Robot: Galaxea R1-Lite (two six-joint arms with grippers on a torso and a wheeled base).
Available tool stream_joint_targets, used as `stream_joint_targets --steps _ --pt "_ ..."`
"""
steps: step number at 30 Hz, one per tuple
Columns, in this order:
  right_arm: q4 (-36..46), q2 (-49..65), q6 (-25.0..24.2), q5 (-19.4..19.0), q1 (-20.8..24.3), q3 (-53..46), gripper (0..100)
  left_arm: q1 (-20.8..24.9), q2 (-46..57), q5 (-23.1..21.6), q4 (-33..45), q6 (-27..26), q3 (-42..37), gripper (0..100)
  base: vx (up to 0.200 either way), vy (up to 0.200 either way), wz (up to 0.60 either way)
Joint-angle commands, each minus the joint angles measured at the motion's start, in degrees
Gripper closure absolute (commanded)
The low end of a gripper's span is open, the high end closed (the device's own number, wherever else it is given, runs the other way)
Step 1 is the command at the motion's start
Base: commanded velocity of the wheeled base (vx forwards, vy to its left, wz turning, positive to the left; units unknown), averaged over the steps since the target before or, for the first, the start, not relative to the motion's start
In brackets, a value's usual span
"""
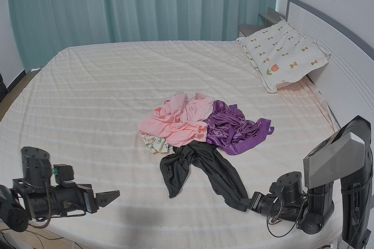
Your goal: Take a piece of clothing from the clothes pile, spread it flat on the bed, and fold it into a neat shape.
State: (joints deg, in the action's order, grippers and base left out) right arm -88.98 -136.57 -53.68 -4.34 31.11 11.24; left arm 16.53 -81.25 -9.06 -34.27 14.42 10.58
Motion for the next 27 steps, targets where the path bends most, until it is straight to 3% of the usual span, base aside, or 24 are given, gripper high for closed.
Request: stream_joint_targets --steps 1,6,14,27 --pt "-0.8 -0.3 -0.1 -0.1 0.1 0.1 100 11.3 -33.4 15.6 -16.3 11.2 5.4 0 0.000 0.000 0.00" --pt "-0.8 -0.4 -0.1 -0.1 0.2 0.0 100 15.5 -44.8 21.9 -24.5 17.4 13.3 0 0.000 0.000 0.00" --pt "-0.8 -0.4 -0.1 -0.2 0.2 0.1 100 20.1 -52.9 25.1 -25.1 17.7 21.1 0 0.000 0.000 0.00" --pt "-0.8 -0.6 0.0 -0.3 0.3 0.4 100 21.8 -61.2 28.7 -24.7 17.6 33.7 0 0.000 0.000 0.00"
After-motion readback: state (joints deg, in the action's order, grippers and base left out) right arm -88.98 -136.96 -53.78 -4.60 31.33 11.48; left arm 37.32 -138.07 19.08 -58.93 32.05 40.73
